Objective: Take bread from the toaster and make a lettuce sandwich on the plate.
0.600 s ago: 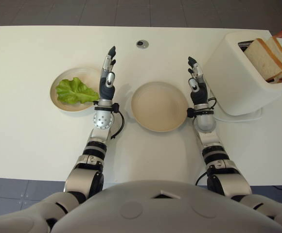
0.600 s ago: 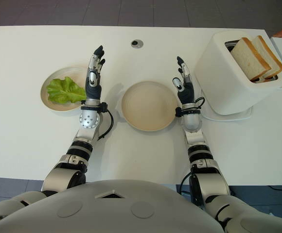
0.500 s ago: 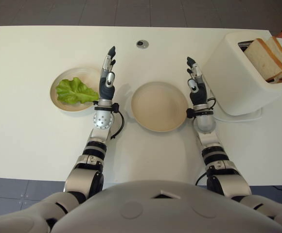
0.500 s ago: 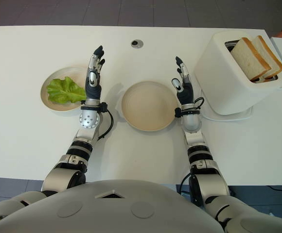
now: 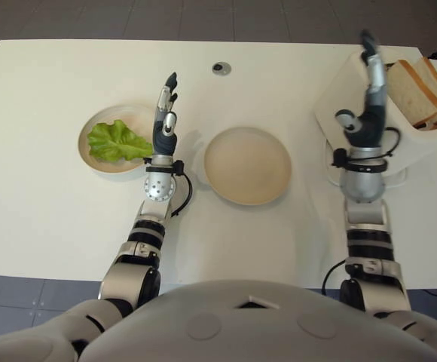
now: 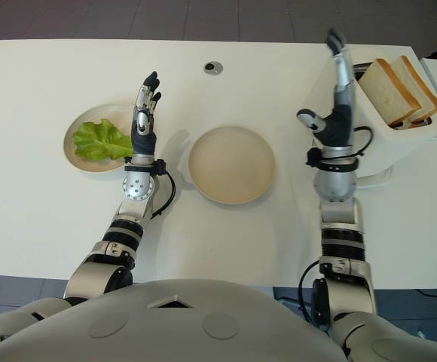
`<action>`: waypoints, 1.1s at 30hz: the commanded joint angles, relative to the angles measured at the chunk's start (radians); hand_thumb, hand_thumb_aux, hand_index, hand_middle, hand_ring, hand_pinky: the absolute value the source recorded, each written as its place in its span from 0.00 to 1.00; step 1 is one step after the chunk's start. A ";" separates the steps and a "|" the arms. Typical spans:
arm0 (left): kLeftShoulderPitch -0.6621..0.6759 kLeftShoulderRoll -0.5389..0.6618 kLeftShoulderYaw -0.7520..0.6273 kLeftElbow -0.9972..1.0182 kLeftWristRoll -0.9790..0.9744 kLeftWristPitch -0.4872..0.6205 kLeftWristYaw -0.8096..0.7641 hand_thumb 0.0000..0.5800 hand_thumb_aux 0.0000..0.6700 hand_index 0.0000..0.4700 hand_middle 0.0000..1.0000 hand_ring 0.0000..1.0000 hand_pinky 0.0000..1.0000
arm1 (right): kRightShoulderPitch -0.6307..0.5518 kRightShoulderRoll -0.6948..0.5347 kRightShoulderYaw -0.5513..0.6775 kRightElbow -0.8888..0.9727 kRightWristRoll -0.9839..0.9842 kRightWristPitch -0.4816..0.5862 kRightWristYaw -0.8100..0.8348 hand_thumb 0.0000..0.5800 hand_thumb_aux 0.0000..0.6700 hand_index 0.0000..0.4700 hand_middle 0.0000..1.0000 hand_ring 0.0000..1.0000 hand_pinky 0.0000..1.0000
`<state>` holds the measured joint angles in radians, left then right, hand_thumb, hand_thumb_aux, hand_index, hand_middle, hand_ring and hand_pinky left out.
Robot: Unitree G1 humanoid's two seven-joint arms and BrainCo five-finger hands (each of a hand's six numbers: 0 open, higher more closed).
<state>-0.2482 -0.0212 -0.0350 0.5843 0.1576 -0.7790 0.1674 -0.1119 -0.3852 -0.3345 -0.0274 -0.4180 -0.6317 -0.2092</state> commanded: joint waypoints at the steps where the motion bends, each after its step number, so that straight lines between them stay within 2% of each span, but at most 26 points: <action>1: 0.021 -0.007 -0.010 -0.020 0.012 0.019 0.000 0.00 0.00 0.00 0.00 0.00 0.00 | 0.045 -0.265 -0.265 0.022 -0.150 0.225 -0.017 0.00 0.00 0.00 0.00 0.00 0.00; 4: 0.032 -0.004 -0.022 -0.032 0.033 0.014 0.004 0.00 0.00 0.00 0.00 0.00 0.00 | 0.077 -0.369 -0.265 0.221 -0.249 0.315 -0.095 0.00 0.00 0.00 0.00 0.00 0.00; 8: 0.042 0.000 -0.023 -0.044 0.045 0.015 0.011 0.00 0.00 0.00 0.00 0.00 0.00 | 0.090 -0.414 -0.185 0.396 -0.286 0.367 -0.160 0.00 0.00 0.00 0.00 0.00 0.00; 13: 0.053 0.005 -0.017 -0.060 0.047 0.018 0.020 0.00 0.00 0.00 0.00 0.00 0.00 | 0.081 -0.436 -0.067 0.502 -0.298 0.410 -0.173 0.00 0.00 0.00 0.00 0.00 0.00; 18: 0.067 0.007 -0.015 -0.085 0.044 0.023 0.024 0.00 0.00 0.00 0.00 0.00 0.00 | 0.049 -0.479 0.013 0.474 -0.283 0.406 -0.164 0.00 0.00 0.00 0.00 0.00 0.00; 19: 0.070 0.006 -0.015 -0.090 0.044 0.025 0.025 0.00 0.00 0.00 0.00 0.00 0.00 | 0.048 -0.486 0.025 0.449 -0.281 0.400 -0.156 0.41 0.23 0.23 0.00 0.00 0.00; 20: 0.073 0.006 -0.015 -0.095 0.044 0.026 0.025 0.00 0.00 0.00 0.00 0.00 0.00 | 0.055 -0.491 0.033 0.419 -0.281 0.396 -0.151 0.81 0.56 0.56 0.00 0.00 0.00; 21: 0.074 0.005 -0.016 -0.097 0.044 0.027 0.025 0.00 0.00 0.00 0.00 0.00 0.00 | 0.066 -0.493 0.038 0.383 -0.282 0.395 -0.146 0.92 0.71 0.71 0.08 0.08 0.08; 22: 0.076 0.005 -0.017 -0.101 0.044 0.029 0.025 0.00 0.00 0.00 0.00 0.00 0.00 | 0.080 -0.492 0.040 0.339 -0.280 0.396 -0.138 1.00 1.00 1.00 0.31 0.31 0.31; 23: 0.077 0.004 -0.018 -0.103 0.043 0.031 0.023 0.00 0.00 0.00 0.00 0.00 0.00 | 0.093 -0.489 0.041 0.298 -0.279 0.400 -0.131 1.00 1.00 1.00 0.46 0.46 0.46; 24: 0.078 0.004 -0.018 -0.105 0.043 0.032 0.022 0.00 0.00 0.00 0.00 0.00 0.00 | 0.105 -0.484 0.042 0.265 -0.279 0.403 -0.123 1.00 1.00 1.00 0.52 0.52 0.52; 25: 0.079 0.004 -0.019 -0.108 0.043 0.034 0.022 0.00 0.00 0.00 0.00 0.00 0.00 | 0.111 -0.480 0.047 0.243 -0.280 0.407 -0.116 1.00 1.00 1.00 0.67 0.67 0.67; 28: 0.081 0.003 -0.020 -0.111 0.043 0.038 0.021 0.00 0.00 0.00 0.00 0.00 0.00 | 0.116 -0.476 0.064 0.223 -0.284 0.420 -0.107 1.00 1.00 1.00 1.00 1.00 1.00; 31: 0.079 0.003 -0.021 -0.111 0.044 0.041 0.021 0.00 0.00 0.00 0.00 0.00 0.00 | 0.110 -0.476 0.070 0.234 -0.293 0.434 -0.135 1.00 1.00 1.00 1.00 1.00 1.00; 33: 0.078 0.005 -0.020 -0.109 0.045 0.041 0.021 0.00 0.00 0.00 0.00 0.00 0.00 | 0.103 -0.460 0.036 0.203 -0.293 0.430 -0.216 1.00 1.00 1.00 1.00 1.00 1.00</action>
<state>-0.1765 -0.0182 -0.0519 0.4757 0.1947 -0.7511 0.1901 -0.0045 -0.8650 -0.2776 0.2031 -0.7093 -0.1979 -0.3606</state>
